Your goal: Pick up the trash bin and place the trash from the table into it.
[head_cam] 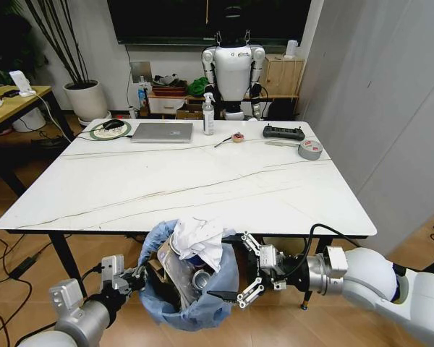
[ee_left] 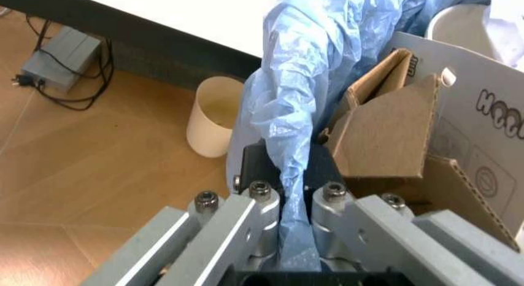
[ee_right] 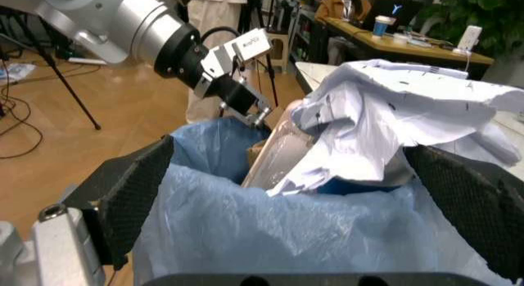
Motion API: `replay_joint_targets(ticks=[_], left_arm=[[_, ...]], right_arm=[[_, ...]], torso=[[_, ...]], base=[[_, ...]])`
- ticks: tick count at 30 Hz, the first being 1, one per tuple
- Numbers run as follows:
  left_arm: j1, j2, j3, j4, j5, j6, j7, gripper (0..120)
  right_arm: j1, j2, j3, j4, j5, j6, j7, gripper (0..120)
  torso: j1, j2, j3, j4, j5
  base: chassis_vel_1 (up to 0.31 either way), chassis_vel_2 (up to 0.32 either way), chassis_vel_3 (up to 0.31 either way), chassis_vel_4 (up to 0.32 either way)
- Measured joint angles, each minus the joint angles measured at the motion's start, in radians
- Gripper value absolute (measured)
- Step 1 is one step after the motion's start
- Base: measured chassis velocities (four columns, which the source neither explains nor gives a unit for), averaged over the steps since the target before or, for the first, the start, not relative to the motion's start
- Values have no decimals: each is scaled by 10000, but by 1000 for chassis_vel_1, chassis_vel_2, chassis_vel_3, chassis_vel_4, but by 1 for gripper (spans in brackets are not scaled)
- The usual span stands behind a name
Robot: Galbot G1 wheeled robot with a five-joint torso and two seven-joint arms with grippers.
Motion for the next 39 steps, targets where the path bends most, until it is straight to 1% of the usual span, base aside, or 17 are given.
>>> replay_joint_targets(ticks=[17,24,31,35,37,39], left_arm=[[17,1,-7,5,24,-6,24,0],[105,-47,-1,49,109,-6,25,0],[218,-47,38,115,259,-15,45,0],[262,-65,33,154,372,-40,49,0],[265,-65,31,155,376,-42,48,0],[301,-62,-10,157,407,-63,51,0]], right_arm=[[86,-100,188,-285,-55,52,67,100],[307,-182,511,-621,271,163,159,100],[548,-145,792,-839,609,221,462,100],[630,77,999,-1145,790,311,1024,100],[632,89,1011,-1162,807,321,1054,100],[630,255,1203,-1369,1091,417,1398,100]], torso=[[0,0,0,0,0],[0,0,0,1,0],[0,0,0,0,-1],[0,0,0,0,0],[0,0,0,0,-1],[0,0,0,1,0]], base=[[0,0,0,0],[0,0,0,0],[0,0,0,0],[0,0,0,0],[0,0,0,0],[0,0,0,0]])
